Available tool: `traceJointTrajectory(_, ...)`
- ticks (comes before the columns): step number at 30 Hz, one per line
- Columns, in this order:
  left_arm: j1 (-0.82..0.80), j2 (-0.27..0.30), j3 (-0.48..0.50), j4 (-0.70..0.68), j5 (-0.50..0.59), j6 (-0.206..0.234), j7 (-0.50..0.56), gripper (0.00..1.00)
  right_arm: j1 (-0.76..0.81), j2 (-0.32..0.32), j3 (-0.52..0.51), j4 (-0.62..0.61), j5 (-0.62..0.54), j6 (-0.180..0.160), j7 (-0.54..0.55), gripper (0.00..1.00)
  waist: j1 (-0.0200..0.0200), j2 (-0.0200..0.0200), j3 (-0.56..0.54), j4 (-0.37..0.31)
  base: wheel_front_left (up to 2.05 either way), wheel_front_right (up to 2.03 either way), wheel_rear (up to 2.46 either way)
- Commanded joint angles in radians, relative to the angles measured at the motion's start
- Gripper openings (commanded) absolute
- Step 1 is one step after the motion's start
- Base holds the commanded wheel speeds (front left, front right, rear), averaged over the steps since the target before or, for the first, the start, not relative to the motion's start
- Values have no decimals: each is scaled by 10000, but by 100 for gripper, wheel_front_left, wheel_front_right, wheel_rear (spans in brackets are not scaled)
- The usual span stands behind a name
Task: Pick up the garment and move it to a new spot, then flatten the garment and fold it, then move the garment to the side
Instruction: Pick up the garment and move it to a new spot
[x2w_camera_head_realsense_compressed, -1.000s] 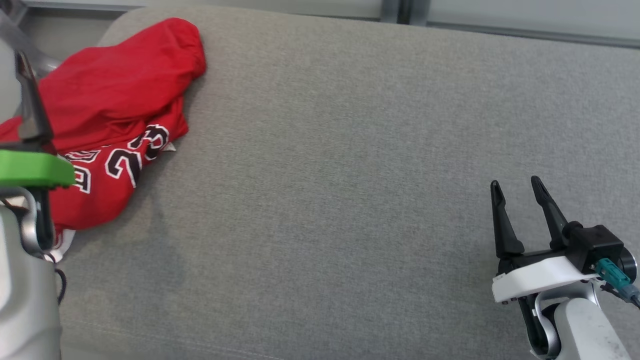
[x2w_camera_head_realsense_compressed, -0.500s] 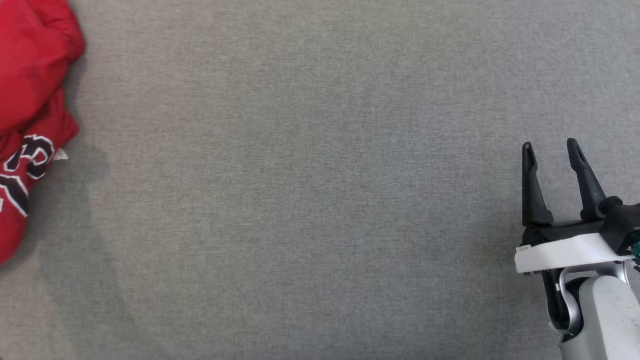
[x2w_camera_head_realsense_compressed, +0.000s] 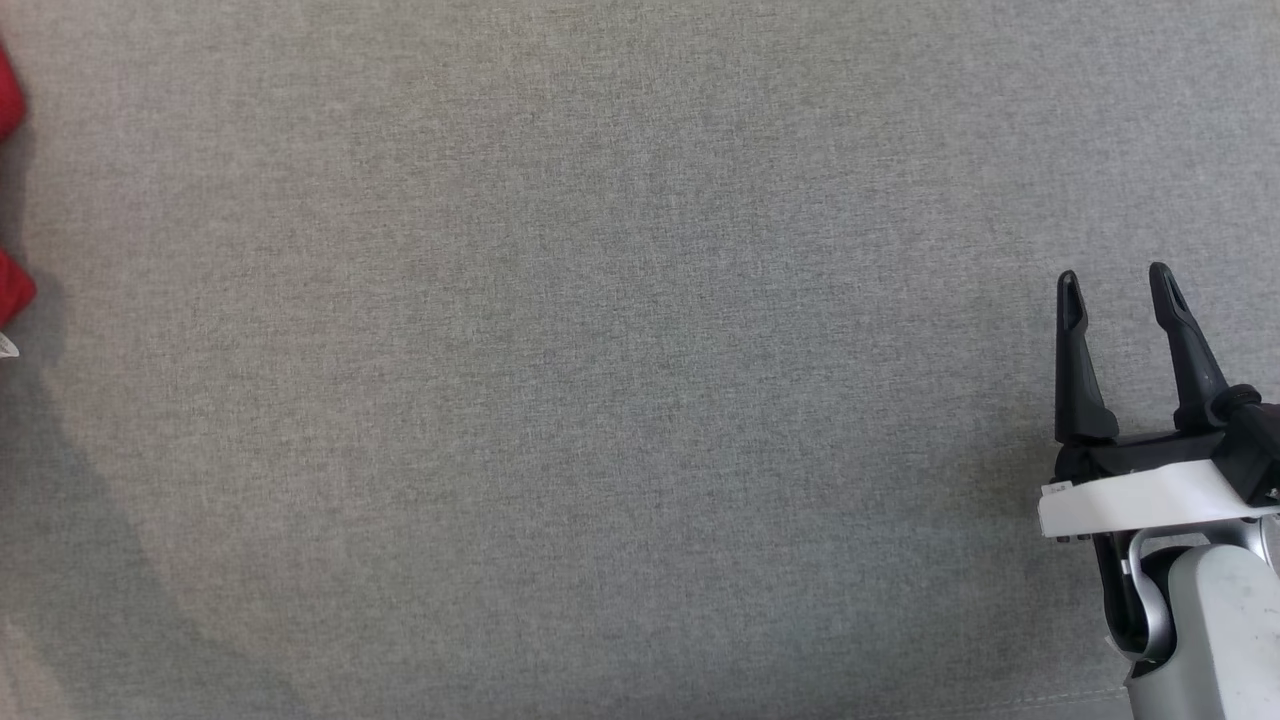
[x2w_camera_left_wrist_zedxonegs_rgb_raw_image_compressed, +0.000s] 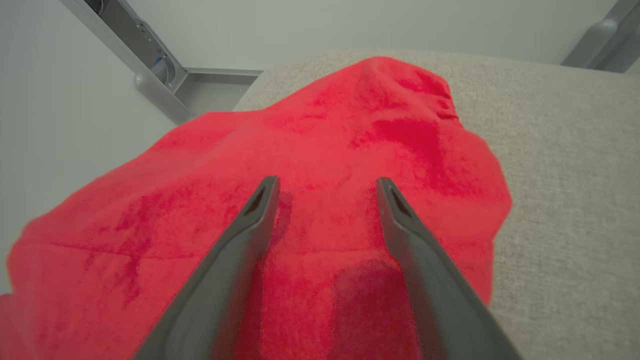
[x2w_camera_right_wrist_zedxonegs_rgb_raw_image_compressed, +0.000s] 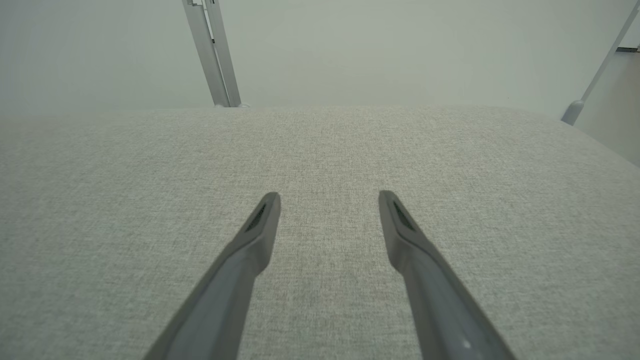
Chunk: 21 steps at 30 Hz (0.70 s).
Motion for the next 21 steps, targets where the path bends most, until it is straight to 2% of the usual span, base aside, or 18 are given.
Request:
traceJointTrajectory(1,-157,101,-81,286,-180,-19,423,100,-25,-29,-8,-54,-69,-3,-31,100,-1,-1,-5,2,0,0,0)
traceJointTrajectory(9,-82,125,-488,1196,-540,-81,1560,100,-106,-18,76,-66,-123,-3,-31,100,-1,-1,17,-34,0,0,0)
traceJointTrajectory(10,-53,57,-482,1288,-682,-83,1689,93,-118,-9,92,-61,-127,-3,-31,100,-1,-1,17,-43,0,0,0)
traceJointTrajectory(11,-45,-14,-546,1353,-793,-80,1846,24,-138,-2,102,-53,-122,-3,-31,100,-1,-1,18,-56,0,0,0)
traceJointTrajectory(12,-38,-12,-644,1361,-829,-82,1910,0,-157,7,114,-49,-115,-3,-31,100,-1,-1,22,-64,0,0,0)
traceJointTrajectory(16,37,166,-844,1319,-1053,-82,1747,0,-189,40,161,-15,-132,-3,-31,100,-1,-1,16,-83,0,0,0)
traceJointTrajectory(21,-263,309,-826,1182,-1140,-84,682,0,-173,64,192,101,-125,-3,-31,100,-1,-1,-187,-7,0,0,0)
